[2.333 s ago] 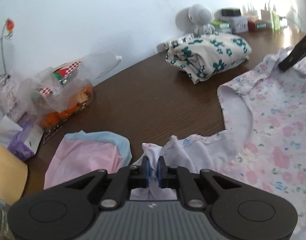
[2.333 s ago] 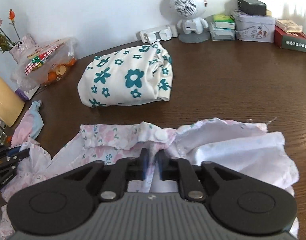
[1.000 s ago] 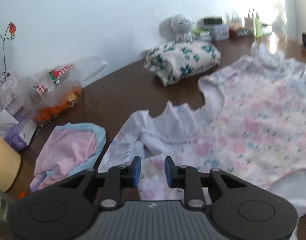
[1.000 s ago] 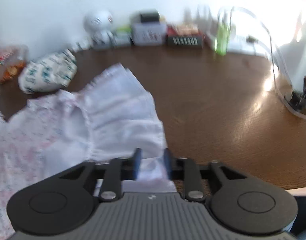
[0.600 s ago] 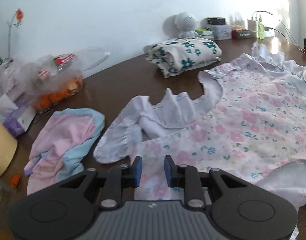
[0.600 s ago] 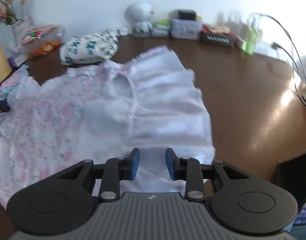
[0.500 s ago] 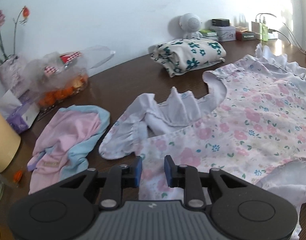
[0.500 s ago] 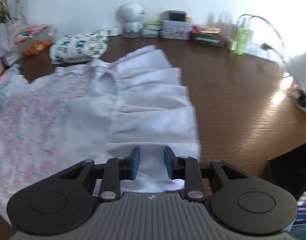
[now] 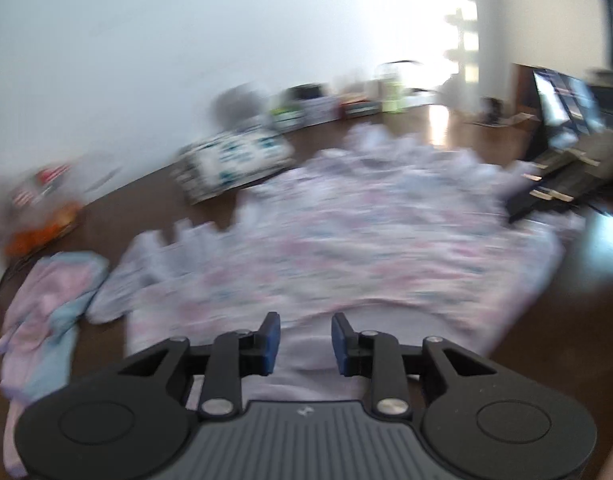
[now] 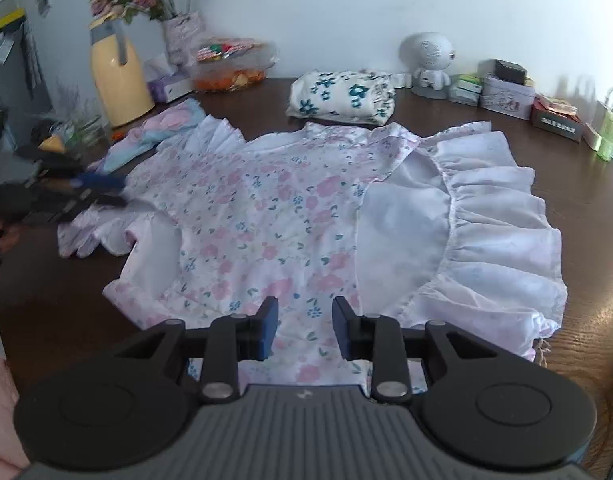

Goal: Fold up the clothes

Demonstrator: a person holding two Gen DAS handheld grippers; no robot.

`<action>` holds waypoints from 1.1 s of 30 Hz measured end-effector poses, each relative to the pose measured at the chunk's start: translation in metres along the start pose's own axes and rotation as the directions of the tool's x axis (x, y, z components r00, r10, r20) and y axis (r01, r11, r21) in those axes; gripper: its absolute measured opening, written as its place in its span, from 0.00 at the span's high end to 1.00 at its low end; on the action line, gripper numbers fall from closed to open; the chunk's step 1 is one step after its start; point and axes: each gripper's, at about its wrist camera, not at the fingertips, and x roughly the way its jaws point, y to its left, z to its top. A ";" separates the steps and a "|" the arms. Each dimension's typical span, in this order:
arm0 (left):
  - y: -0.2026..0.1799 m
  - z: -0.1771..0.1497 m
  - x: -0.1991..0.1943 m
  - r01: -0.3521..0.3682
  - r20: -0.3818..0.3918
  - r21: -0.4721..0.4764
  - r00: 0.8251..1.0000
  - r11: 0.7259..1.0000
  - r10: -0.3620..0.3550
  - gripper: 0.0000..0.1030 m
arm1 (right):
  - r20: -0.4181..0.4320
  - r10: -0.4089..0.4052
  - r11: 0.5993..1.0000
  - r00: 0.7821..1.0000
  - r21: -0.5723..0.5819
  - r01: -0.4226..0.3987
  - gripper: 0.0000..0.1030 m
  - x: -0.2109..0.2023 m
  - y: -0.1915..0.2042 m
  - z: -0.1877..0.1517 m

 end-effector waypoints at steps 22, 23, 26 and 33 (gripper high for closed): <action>-0.044 0.025 0.032 0.206 -0.122 0.041 0.972 0.978 -0.200 0.75 | -0.008 -0.140 0.967 0.990 0.213 0.138 0.65 -0.006 -0.059 -0.023; -0.046 0.026 0.036 0.177 -0.133 0.071 0.977 0.982 -0.166 0.75 | -0.007 -0.139 0.968 0.990 0.211 0.138 0.65 -0.006 -0.059 -0.023; -0.048 0.029 0.045 0.103 -0.162 0.172 0.984 0.980 -0.075 0.75 | -0.006 -0.134 0.969 0.991 0.209 0.133 0.63 -0.005 -0.059 -0.024; -0.042 0.038 0.069 0.056 -0.212 0.382 0.977 0.922 0.029 0.75 | -0.007 -0.128 0.972 0.992 0.199 0.127 0.62 -0.005 -0.059 -0.025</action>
